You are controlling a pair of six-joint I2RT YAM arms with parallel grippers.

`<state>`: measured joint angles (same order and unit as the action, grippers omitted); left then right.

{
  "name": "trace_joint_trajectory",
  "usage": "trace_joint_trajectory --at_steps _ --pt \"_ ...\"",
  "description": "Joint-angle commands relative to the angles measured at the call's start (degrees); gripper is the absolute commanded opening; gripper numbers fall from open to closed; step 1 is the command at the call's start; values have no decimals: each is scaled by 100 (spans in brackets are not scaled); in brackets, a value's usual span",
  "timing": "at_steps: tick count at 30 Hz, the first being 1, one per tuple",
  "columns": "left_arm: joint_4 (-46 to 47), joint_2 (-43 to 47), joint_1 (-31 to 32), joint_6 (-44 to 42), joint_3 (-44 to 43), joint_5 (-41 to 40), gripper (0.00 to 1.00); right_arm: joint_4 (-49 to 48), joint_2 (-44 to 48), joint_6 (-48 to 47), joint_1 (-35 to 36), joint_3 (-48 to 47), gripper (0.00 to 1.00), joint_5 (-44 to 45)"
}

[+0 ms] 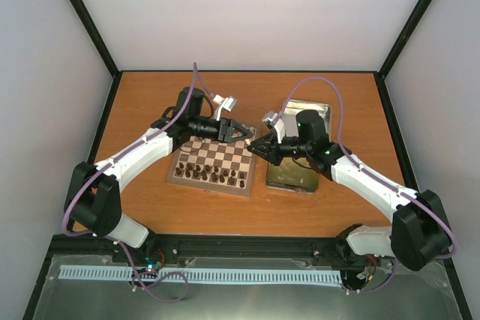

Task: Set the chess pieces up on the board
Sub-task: Place the chess piece on the chessboard.

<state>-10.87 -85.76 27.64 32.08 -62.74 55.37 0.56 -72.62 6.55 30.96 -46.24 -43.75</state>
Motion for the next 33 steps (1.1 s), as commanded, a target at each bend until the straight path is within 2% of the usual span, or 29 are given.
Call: trace_joint_trajectory --at_steps 1,3,9,12,16,18,20,23,25,27,30,33 --pt "-38 41 -13 -191 -175 397 34 56 -112 -203 34 -206 10 -72" --pt "-296 58 -13 -277 -206 353 29 74 -134 -207 34 -231 10 -12" --pt "-343 91 -13 -354 -127 398 27 59 -179 -199 33 -279 10 111" --pt "-360 93 -13 -386 -108 403 22 3 -198 -181 33 -295 10 114" --pt "-328 99 -13 -395 -107 413 9 -10 -209 -163 33 -334 10 86" --pt "-240 130 -18 -376 -107 386 2 8 -216 -162 32 -336 14 99" --pt "-156 184 -13 -370 -111 160 1 70 -189 -163 33 -321 27 231" --pt "-295 357 -21 -591 -115 -835 1 292 -98 -77 33 -276 57 862" --pt "-520 469 -22 -707 -46 -2067 1 369 2 19 20 -160 77 1420" --pt "-674 561 -22 -704 88 -3533 1 399 131 148 -1 14 90 1900" --pt "-693 601 -23 -578 293 -5744 1 387 315 320 -41 284 96 2346" --pt "-507 437 -24 -731 296 -6710 1 451 377 459 -63 450 96 2511"
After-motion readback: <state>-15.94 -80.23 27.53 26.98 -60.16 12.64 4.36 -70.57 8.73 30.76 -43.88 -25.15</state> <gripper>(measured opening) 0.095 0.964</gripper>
